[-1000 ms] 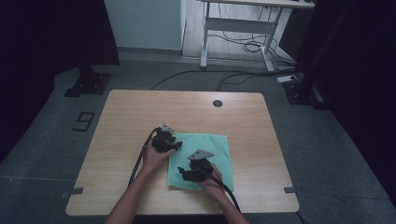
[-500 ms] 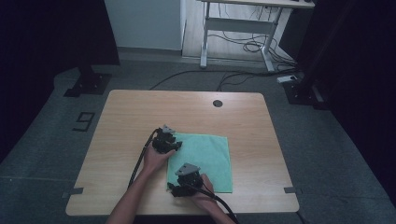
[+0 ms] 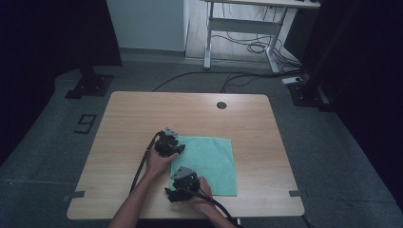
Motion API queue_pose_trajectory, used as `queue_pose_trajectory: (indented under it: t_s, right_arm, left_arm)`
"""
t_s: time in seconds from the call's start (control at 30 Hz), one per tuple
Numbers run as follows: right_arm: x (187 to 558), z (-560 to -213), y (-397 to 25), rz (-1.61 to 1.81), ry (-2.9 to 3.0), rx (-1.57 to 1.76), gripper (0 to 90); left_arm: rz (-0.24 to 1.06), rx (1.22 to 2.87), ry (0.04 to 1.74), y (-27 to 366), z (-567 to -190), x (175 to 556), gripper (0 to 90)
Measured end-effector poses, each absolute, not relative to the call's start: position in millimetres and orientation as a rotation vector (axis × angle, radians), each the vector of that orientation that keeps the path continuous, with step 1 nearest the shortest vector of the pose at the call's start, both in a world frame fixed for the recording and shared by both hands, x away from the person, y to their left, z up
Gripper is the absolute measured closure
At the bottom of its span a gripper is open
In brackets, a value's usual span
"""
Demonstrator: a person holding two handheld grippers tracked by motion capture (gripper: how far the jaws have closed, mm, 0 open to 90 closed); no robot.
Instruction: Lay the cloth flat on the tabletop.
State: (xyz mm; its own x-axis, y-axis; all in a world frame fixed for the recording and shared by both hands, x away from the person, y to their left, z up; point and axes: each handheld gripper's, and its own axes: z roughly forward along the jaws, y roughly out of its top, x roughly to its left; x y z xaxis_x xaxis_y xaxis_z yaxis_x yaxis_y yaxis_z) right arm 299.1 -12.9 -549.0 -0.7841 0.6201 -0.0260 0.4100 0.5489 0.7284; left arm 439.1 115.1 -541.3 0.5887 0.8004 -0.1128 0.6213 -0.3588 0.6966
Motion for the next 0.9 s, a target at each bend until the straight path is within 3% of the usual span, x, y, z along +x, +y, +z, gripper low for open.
queue_pose_trajectory:
  t_s: [0.6, 0.9]
  right_arm:
    - [294.0, -536.9, -38.4, 1.297, 2.479, 0.897, 21.7]
    - [301.2, -546.2, -34.3, 1.162, 2.501, 0.892, 21.6]
  left_arm:
    - [0.278, 2.083, 1.129, 119.7, -540.1, 435.0, 54.4]
    - [0.296, 2.094, 1.135, 116.8, -540.3, 434.7, 54.6]
